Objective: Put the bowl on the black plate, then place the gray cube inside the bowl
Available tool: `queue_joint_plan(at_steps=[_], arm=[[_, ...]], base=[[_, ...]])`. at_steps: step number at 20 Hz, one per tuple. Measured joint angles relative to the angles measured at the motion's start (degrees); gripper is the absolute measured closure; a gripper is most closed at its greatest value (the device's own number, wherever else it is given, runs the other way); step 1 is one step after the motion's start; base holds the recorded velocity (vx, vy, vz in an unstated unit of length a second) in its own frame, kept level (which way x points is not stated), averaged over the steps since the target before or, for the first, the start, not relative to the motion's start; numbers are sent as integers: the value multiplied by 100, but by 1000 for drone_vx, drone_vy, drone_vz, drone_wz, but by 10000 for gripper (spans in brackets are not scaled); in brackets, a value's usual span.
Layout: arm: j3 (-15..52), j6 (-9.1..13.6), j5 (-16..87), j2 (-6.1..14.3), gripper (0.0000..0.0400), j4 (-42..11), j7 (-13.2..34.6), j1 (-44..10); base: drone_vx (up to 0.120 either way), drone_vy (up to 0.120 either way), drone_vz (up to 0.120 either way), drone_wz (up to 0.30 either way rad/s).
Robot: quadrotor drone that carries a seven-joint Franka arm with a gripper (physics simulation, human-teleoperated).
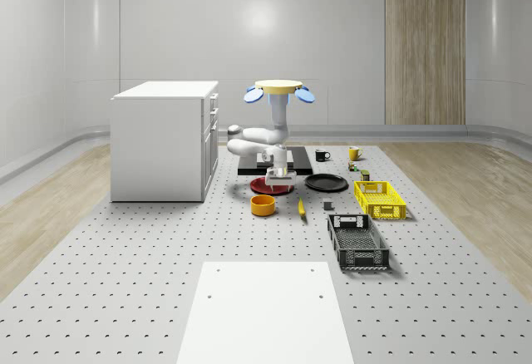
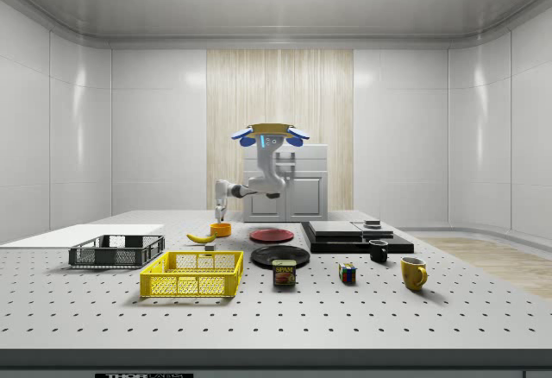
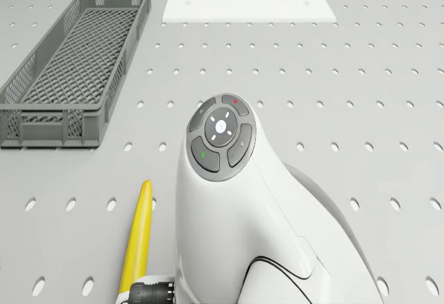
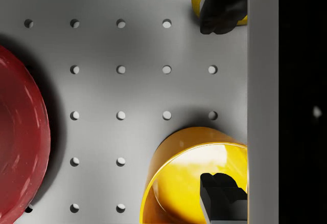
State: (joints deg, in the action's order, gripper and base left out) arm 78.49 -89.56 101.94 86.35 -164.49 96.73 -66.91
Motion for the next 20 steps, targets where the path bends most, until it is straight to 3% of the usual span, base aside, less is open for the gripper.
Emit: queue_joint_plan(at_steps=[2,10,20], arm=[[2,-14,-6,15,0,1,2,-3],[-26,-124,-6,116,0,25,-372,350],[-727,-463,632,215,0,215,-626,471]], base=[[100,0,0,0],[0,0,0,0],[0,0,0,0]])
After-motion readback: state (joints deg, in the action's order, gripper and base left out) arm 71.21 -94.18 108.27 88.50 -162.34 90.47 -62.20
